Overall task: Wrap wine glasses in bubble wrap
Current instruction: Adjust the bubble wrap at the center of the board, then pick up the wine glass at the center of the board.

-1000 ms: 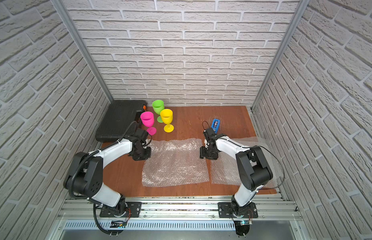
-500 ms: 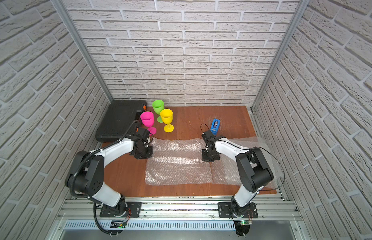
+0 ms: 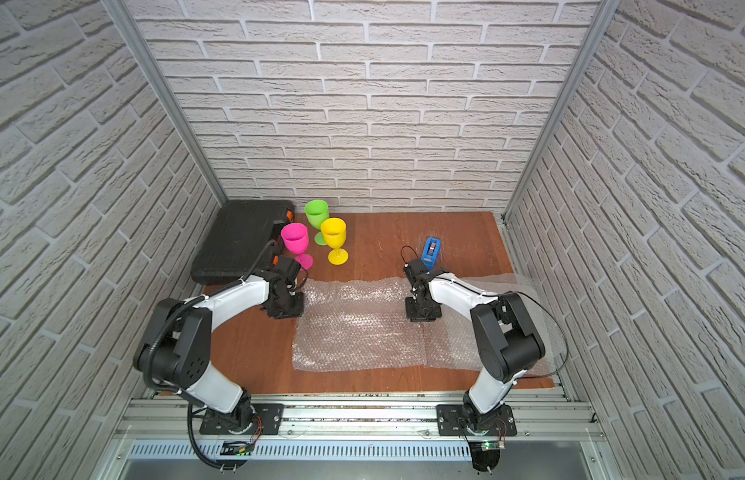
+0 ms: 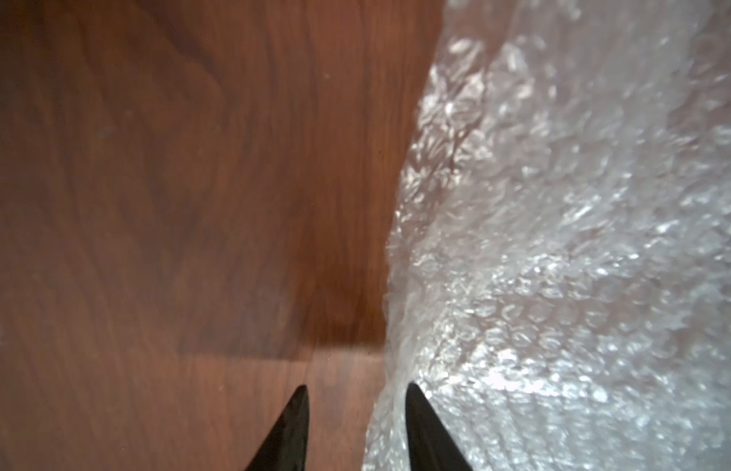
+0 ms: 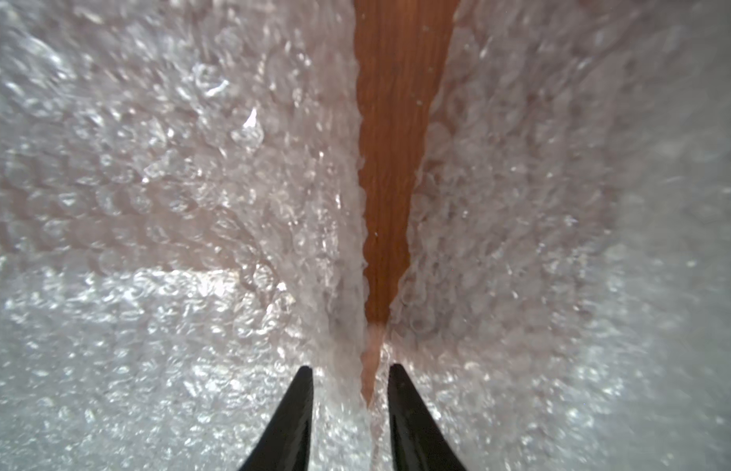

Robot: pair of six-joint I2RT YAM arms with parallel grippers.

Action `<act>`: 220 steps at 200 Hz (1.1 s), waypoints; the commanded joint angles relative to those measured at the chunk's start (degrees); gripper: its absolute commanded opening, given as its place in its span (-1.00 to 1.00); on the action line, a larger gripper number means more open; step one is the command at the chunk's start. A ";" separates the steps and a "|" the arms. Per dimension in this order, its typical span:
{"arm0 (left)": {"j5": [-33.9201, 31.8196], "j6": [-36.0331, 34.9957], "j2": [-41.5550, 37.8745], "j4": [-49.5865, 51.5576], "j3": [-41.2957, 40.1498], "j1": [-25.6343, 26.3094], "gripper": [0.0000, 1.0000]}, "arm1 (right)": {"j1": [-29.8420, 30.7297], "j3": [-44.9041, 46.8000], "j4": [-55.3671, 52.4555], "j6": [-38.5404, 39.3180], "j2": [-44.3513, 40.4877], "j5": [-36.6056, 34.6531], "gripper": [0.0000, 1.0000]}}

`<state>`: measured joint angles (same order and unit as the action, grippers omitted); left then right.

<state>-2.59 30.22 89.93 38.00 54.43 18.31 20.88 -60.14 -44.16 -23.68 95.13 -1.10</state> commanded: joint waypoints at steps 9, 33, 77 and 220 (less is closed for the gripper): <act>-2.62 -0.22 -5.44 3.88 3.16 -1.03 -0.07 | 0.29 -2.51 -0.74 1.27 -6.94 0.42 -0.04; -2.41 -0.42 -9.77 4.39 3.90 -1.84 -0.02 | 1.55 -1.48 7.57 3.53 -10.77 6.31 0.75; -2.52 -1.56 -20.67 3.79 1.93 -4.31 0.78 | 3.17 -2.95 26.30 7.72 -9.30 13.41 0.98; -9.60 -7.34 -35.62 1.78 -3.50 -7.97 0.96 | 5.94 -14.28 96.49 18.47 27.05 23.72 0.99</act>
<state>-10.68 24.84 54.22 40.71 51.79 11.16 26.48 -70.52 40.58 -5.54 118.48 21.98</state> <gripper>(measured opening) 0.983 0.997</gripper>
